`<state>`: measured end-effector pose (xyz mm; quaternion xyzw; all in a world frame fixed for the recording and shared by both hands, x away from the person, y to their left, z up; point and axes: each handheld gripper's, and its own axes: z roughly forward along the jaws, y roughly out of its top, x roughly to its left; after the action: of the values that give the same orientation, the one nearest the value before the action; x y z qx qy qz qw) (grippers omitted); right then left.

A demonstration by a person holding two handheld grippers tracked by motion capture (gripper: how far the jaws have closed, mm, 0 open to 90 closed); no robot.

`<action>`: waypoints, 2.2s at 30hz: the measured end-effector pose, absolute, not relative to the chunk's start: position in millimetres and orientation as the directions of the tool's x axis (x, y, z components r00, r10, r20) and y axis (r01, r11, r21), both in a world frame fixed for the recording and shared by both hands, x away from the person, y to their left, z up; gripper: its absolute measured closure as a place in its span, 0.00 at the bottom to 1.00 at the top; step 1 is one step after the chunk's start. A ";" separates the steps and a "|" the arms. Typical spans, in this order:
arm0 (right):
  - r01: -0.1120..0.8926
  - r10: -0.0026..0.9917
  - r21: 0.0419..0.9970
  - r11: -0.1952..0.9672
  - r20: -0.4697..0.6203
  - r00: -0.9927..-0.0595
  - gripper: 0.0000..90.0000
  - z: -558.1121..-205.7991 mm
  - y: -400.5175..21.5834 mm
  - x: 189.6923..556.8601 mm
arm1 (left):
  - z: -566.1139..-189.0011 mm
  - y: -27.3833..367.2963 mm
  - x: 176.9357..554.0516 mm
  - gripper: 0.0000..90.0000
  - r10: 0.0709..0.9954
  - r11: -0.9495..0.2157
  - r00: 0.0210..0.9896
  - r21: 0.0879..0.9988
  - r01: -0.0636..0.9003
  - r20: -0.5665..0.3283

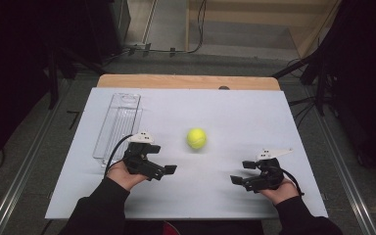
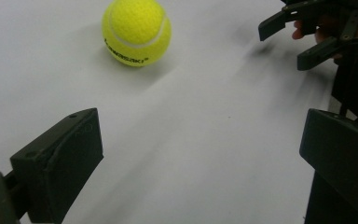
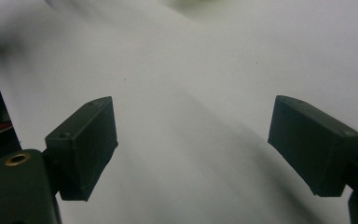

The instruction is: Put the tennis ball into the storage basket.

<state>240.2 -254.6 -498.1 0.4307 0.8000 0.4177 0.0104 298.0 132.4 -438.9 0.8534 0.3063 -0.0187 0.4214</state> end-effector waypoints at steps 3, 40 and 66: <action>0.680 0.698 0.677 0.282 0.341 -0.630 0.15 -498.3 -254.2 240.2 | -438.6 130.1 300.0 0.00 0.508 -0.465 0.815 0.708 0.531 -0.279; 0.678 0.709 0.678 0.285 0.326 -0.625 0.15 -497.6 -253.9 240.6 | -443.3 85.9 348.1 0.01 0.510 -0.469 0.812 0.699 0.540 -0.284; 0.681 0.706 0.671 0.294 0.328 -0.628 0.15 -498.6 -252.4 240.7 | -436.7 57.2 382.3 0.01 0.517 -0.483 0.819 0.704 0.520 -0.250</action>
<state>240.7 -252.4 -498.5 0.4309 0.8044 0.4088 0.0151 382.3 57.2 -436.7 0.8612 0.3012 -0.0017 0.4093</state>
